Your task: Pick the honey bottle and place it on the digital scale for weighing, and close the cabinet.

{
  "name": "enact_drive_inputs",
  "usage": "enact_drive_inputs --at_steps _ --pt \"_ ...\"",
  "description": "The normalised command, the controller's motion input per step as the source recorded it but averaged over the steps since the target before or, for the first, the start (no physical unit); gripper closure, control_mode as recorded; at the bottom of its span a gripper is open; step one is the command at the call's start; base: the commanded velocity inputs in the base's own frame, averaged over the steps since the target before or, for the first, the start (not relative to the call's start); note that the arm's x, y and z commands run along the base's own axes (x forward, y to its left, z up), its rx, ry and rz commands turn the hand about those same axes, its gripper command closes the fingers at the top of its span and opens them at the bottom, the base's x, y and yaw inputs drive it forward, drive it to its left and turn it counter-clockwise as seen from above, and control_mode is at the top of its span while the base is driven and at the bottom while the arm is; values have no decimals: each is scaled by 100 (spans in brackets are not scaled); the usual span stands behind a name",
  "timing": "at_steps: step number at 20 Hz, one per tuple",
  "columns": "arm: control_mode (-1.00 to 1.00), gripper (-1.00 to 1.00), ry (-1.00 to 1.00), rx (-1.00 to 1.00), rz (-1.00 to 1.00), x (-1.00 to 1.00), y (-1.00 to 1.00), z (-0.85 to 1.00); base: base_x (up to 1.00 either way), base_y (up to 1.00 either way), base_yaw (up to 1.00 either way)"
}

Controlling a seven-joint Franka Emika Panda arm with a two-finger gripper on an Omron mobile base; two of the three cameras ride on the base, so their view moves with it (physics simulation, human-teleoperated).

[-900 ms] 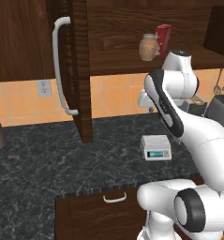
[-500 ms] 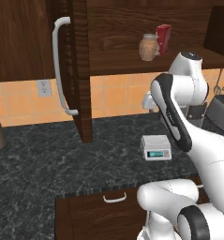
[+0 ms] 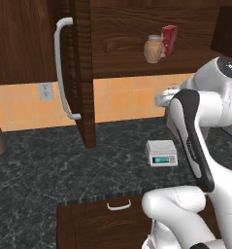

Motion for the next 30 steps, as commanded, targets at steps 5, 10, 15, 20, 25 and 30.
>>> enact_drive_inputs --at_steps 5,10,15,20,25,30 --pt "-100 -100 -33 -6 -1 -29 0 73 0 0 0" --pt "-100 -100 -27 -1 0 -1 0 76 0 0 0" --pt "-100 -100 -28 -2 -5 1 0 62 0 0 0" --pt "-100 -100 -14 0 -5 0 -6 46 0 0 0" --pt "-100 -100 0 0 0 16 -12 6 0 0 0" --pt "-100 -100 0 0 0 34 -6 1 0 0 0"
